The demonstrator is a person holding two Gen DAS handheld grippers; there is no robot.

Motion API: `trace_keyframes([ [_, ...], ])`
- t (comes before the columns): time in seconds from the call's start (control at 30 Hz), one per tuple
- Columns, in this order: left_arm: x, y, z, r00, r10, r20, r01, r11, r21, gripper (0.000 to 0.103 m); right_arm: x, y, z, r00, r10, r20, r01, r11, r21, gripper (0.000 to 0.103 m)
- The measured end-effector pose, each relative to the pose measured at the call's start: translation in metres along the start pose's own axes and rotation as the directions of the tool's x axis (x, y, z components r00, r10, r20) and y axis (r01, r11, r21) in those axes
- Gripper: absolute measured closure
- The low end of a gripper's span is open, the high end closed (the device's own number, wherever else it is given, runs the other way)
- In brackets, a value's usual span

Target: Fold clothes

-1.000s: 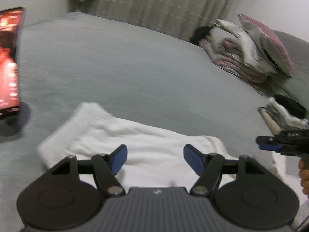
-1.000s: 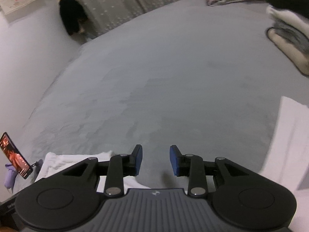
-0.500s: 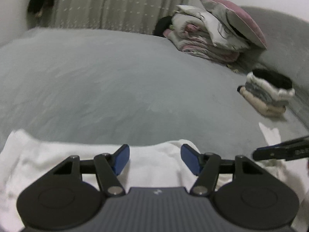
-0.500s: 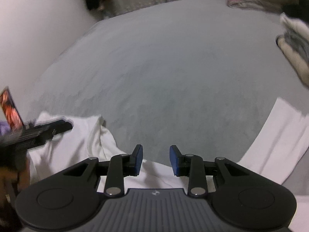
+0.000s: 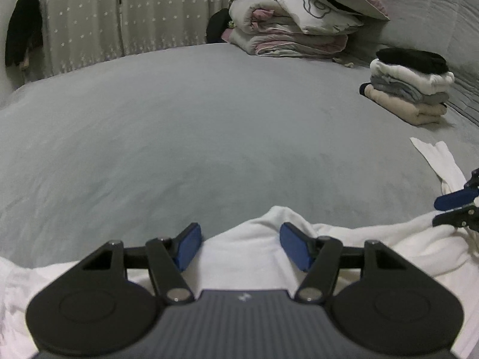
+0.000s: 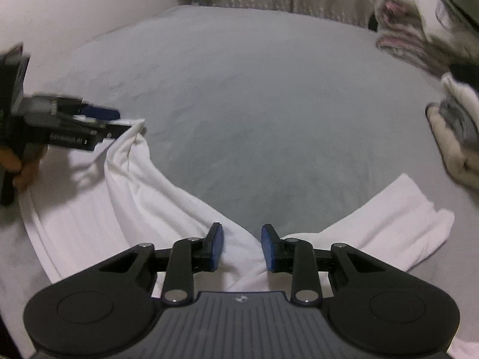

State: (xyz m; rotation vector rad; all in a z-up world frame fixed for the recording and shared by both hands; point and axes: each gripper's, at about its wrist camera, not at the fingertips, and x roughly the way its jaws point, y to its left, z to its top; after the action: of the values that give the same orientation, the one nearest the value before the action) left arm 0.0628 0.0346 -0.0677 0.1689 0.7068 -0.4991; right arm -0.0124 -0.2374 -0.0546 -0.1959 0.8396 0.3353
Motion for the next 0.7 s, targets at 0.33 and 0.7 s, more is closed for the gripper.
trace_keyframes([
  [0.33, -0.005, -0.014, -0.004, 0.998, -0.017, 0.058, 0.017, 1.000, -0.014, 0.094, -0.012, 0.040, -0.015, 0.982, -0.151, 0.113, 0.169, 0.970, -0.173, 0.098],
  [0.7, 0.005, -0.020, -0.007, 0.994, 0.076, 0.077, -0.074, 0.997, -0.030, 0.092, 0.004, 0.051, -0.022, 0.953, -0.267, 0.143, 0.293, 0.934, -0.205, 0.098],
])
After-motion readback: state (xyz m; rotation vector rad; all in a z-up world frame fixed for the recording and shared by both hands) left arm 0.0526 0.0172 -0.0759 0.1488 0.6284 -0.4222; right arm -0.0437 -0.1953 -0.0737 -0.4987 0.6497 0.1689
